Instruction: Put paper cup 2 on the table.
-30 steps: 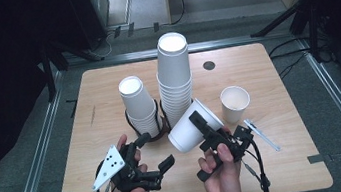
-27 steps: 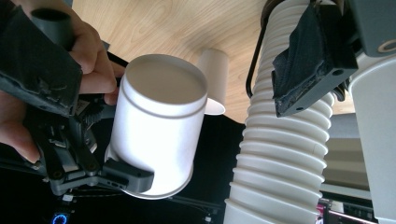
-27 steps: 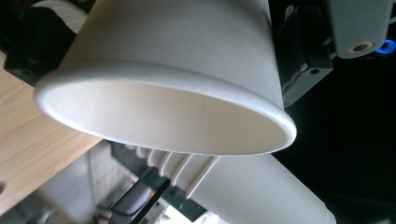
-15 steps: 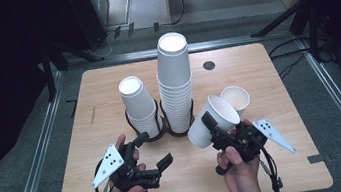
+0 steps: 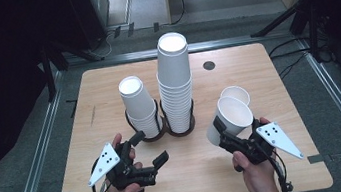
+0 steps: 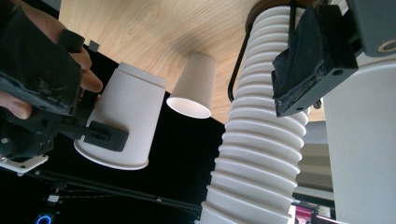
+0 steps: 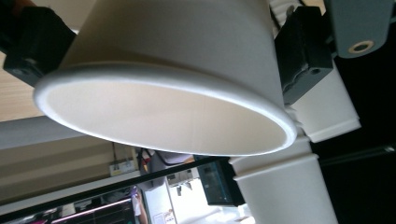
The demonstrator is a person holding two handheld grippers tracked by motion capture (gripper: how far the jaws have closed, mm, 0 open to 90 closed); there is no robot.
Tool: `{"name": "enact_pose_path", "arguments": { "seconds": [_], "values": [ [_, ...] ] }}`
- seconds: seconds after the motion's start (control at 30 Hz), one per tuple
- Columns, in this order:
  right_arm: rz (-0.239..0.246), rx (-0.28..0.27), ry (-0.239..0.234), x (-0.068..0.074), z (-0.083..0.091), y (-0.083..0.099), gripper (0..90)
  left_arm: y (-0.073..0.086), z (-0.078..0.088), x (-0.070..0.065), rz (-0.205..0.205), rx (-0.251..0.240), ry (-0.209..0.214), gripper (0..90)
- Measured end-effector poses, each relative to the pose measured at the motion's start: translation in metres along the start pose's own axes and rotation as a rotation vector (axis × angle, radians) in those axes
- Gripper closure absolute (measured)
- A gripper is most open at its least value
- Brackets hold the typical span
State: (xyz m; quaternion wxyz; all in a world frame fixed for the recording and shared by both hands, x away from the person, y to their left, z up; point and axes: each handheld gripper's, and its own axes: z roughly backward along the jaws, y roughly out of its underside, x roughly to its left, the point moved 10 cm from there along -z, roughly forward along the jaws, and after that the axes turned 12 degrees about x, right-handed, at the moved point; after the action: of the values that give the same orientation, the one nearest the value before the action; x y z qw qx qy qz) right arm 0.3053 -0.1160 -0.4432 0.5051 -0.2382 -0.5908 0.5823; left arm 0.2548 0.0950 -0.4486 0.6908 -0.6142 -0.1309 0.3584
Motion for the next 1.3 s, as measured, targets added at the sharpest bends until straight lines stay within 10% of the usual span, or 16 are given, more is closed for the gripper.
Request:
{"name": "enact_pose_path", "arguments": {
  "seconds": [0.2,0.43,0.63,1.3],
  "values": [
    [0.083,-0.027,0.082,-0.030,0.006,-0.005,13.0,-0.002,0.004,0.004,0.005,-0.007,-0.013,2.0],
    [0.221,-0.052,0.286,-0.087,0.020,-0.013,13.0,-0.003,0.006,0.011,0.009,-0.008,-0.031,2.1],
    [0.238,-0.036,0.350,-0.118,0.016,-0.002,13.0,-0.003,0.008,0.015,0.010,-0.005,-0.039,2.1],
    [0.291,0.087,0.374,-0.158,-0.007,0.054,13.0,0.005,0.003,0.022,0.031,0.020,-0.056,2.1]
  ]
}}
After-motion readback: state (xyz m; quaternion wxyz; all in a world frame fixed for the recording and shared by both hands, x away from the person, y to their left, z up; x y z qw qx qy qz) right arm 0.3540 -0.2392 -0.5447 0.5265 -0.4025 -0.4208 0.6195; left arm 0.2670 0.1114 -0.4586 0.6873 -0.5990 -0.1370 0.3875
